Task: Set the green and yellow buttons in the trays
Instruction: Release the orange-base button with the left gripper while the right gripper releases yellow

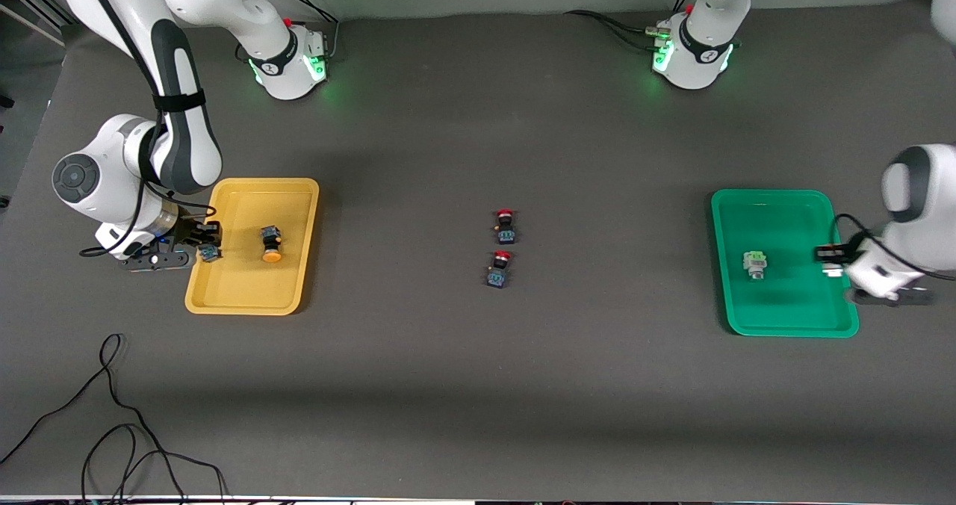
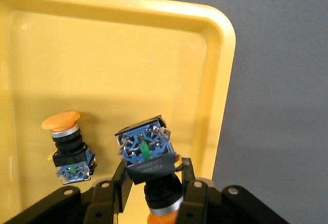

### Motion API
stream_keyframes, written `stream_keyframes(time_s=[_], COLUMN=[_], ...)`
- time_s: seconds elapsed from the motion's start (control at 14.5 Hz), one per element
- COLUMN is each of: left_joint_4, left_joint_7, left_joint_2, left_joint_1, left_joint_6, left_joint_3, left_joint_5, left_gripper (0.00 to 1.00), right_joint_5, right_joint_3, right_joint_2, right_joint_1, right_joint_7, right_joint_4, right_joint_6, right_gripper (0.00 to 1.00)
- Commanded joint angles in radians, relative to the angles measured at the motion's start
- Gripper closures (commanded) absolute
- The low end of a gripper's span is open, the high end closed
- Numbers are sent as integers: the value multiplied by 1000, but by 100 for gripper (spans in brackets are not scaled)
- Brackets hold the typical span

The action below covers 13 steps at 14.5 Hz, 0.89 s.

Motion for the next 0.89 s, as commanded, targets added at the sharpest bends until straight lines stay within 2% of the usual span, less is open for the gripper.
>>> stream_keyframes(time_s=[0.0,0.07,0.21,0.28,0.48,0.76,0.83], left_joint_4=[-75,-72,-51,-25,110,354,420], left_joint_7=[10,12,19,35,110,124,125], left_joint_2=[-6,4,21,23,12,-22,-29], left_joint_1=[27,24,27,24,18,20,20], left_joint_6=[83,85,71,50,-131,-472,-561], left_joint_3=[11,11,9,9,-2,-77,-104], left_joint_5=[29,29,37,37,17,-69,-89], left_gripper=[92,82,14,1,0,0,0], right_joint_5=[138,206,309,330,334,335,334], right_joint_3=[-8,-8,-2,6,15,21,26], right_joint_2=[50,81,135,150,165,173,175], right_joint_1=[5,5,12,11,3,3,3], right_joint_7=[-134,-192,-260,-271,-271,-277,-277], right_joint_4=[-4,-2,1,4,7,7,9], right_joint_6=[22,25,25,27,51,62,62], right_gripper=[100,100,100,100,100,100,89])
